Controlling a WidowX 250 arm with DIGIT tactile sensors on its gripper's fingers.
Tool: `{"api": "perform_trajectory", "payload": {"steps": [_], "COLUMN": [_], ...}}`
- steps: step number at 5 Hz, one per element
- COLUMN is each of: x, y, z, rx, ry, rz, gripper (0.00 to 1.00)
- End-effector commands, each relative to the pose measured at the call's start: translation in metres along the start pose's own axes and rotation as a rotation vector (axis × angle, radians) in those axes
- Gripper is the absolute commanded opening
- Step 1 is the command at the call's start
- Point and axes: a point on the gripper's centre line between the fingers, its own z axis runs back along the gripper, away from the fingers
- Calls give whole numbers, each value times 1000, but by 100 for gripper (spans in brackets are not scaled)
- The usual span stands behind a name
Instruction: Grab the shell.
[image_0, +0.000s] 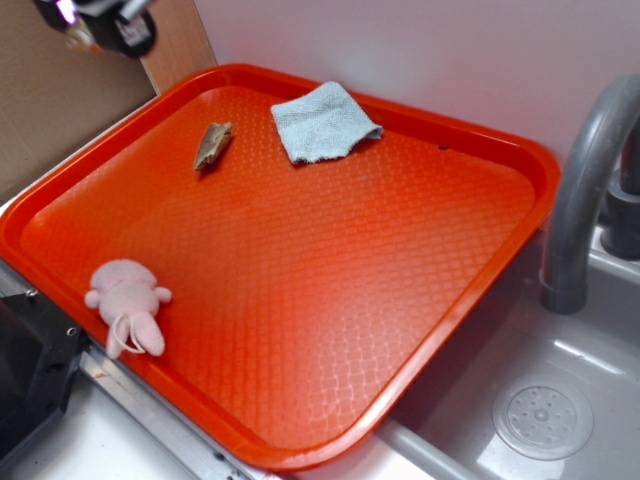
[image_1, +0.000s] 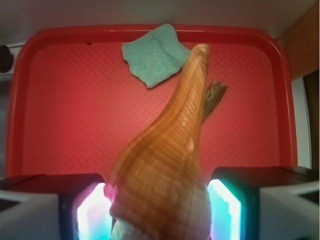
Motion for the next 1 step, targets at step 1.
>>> {"api": "perform_trajectory", "payload": {"steps": [1], "x": [4], "y": [-12], "z": [-16], "rx": [-8], "ry": [30], "rz": [92], "gripper": [0]}}
